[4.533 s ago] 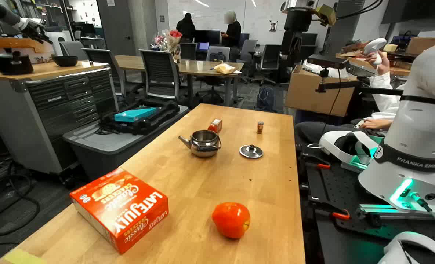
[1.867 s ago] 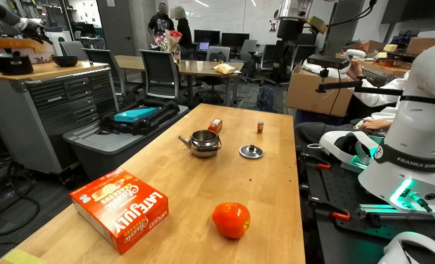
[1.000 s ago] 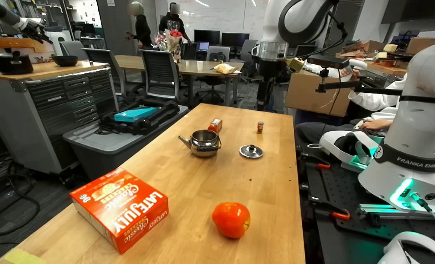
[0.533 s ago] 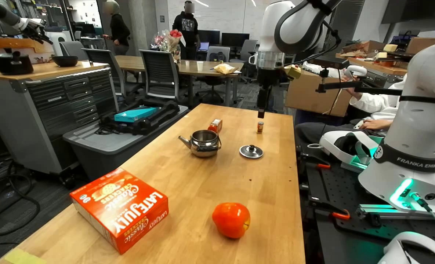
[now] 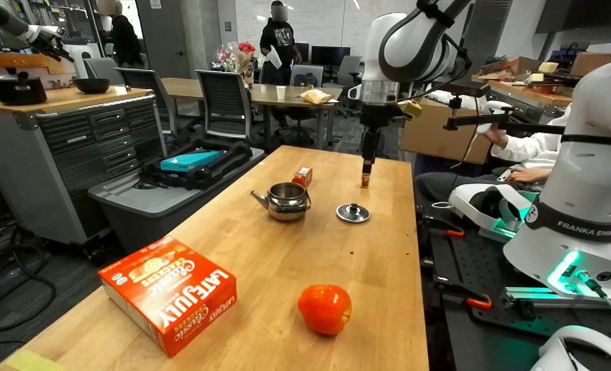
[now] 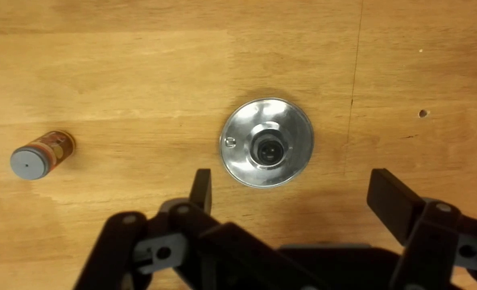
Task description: Get the lid from the table from the table and place it on the kettle
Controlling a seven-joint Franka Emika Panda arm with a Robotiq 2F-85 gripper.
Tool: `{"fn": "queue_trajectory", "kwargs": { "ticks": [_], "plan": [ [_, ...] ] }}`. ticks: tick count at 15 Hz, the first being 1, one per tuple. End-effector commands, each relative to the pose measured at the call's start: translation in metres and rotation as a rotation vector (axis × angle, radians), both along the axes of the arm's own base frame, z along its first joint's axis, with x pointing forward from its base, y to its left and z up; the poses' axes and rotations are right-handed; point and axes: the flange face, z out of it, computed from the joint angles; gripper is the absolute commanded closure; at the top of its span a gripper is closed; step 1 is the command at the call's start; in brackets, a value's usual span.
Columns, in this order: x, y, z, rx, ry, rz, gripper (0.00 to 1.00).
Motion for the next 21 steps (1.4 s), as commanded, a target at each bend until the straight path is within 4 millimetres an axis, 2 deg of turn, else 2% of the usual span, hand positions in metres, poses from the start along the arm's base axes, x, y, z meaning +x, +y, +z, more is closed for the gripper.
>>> {"fn": "queue_trajectory", "kwargs": {
  "ticks": [1, 12, 21],
  "plan": [
    [0.011, -0.004, -0.006, 0.024, -0.013, 0.015, 0.00],
    [0.036, 0.002, -0.035, 0.012, 0.046, 0.024, 0.00],
    [0.045, 0.008, -0.065, 0.010, 0.109, 0.046, 0.00]
  ]
}}
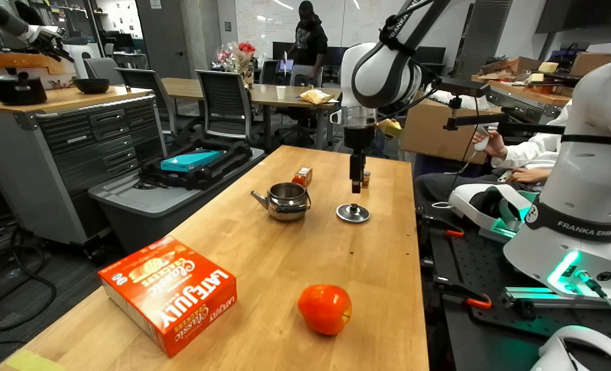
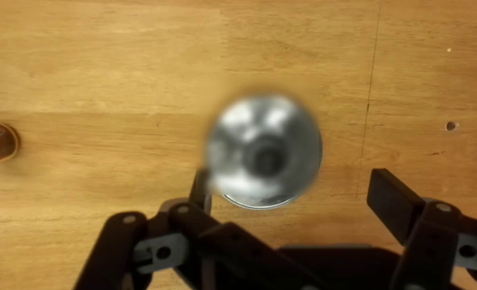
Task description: Get the lid from the table from the table and place it on the kettle
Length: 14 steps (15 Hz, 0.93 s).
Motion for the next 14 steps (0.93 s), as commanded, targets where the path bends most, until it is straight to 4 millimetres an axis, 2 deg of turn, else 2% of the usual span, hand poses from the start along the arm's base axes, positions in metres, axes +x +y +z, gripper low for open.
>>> {"fn": "queue_trajectory", "kwargs": {
  "ticks": [1, 14],
  "plan": [
    [0.009, -0.004, -0.012, -0.007, 0.010, -0.013, 0.00],
    [0.016, -0.003, -0.040, -0.022, 0.079, -0.044, 0.00]
  ]
}}
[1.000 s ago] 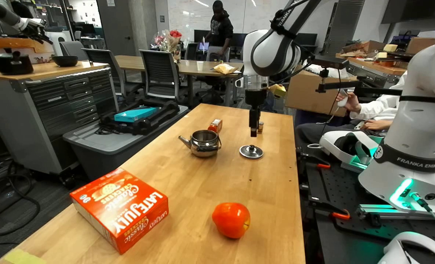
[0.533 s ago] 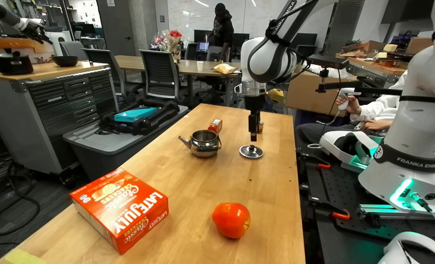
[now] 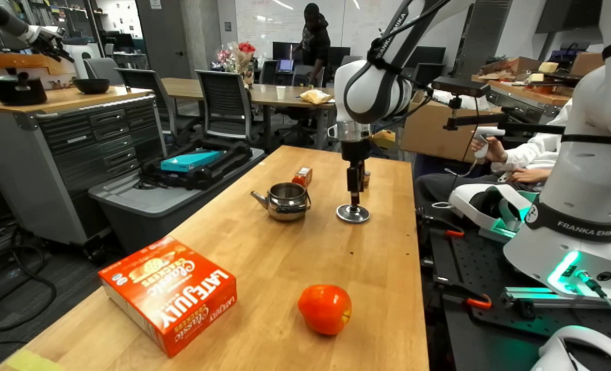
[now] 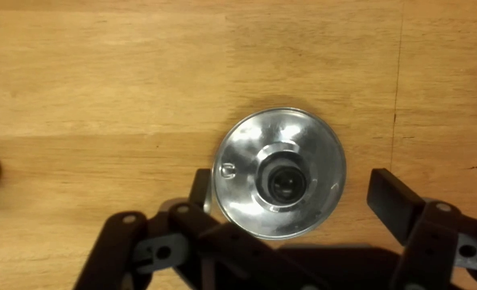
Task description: Get the lid from the table from the table and place it on the kettle
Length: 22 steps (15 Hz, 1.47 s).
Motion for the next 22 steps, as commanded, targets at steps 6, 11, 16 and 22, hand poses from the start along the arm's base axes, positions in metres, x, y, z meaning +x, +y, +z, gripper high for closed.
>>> {"fn": "queue_trajectory", "kwargs": {
  "ticks": [6, 11, 16, 22],
  "plan": [
    [0.014, 0.000, -0.014, -0.030, 0.027, -0.037, 0.01],
    [0.017, 0.000, -0.017, -0.035, 0.037, -0.049, 0.34],
    [0.018, -0.001, -0.018, -0.039, 0.042, -0.059, 0.76],
    [0.020, -0.002, -0.018, -0.041, 0.044, -0.078, 0.87]
  ]
}}
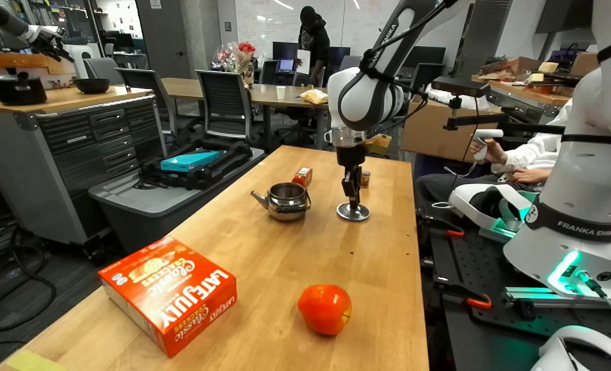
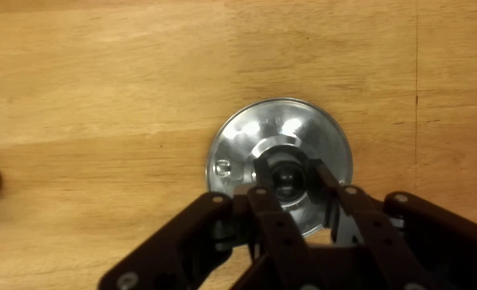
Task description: Get the lid from the table from the table and place it on the kettle
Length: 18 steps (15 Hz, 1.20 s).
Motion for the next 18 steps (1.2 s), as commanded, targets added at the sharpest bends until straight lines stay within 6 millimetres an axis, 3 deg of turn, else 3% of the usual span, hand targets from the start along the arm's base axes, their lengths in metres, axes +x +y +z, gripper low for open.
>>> {"fn": "queue_trajectory", "kwargs": {
  "ticks": [1, 10, 18],
  "plan": [
    [0.008, -0.002, -0.002, -0.007, 0.015, -0.016, 0.87],
    [-0.005, -0.007, 0.025, 0.020, 0.020, -0.012, 0.90],
    [-0.001, -0.014, 0.073, 0.023, -0.042, -0.033, 0.91]
  ]
}}
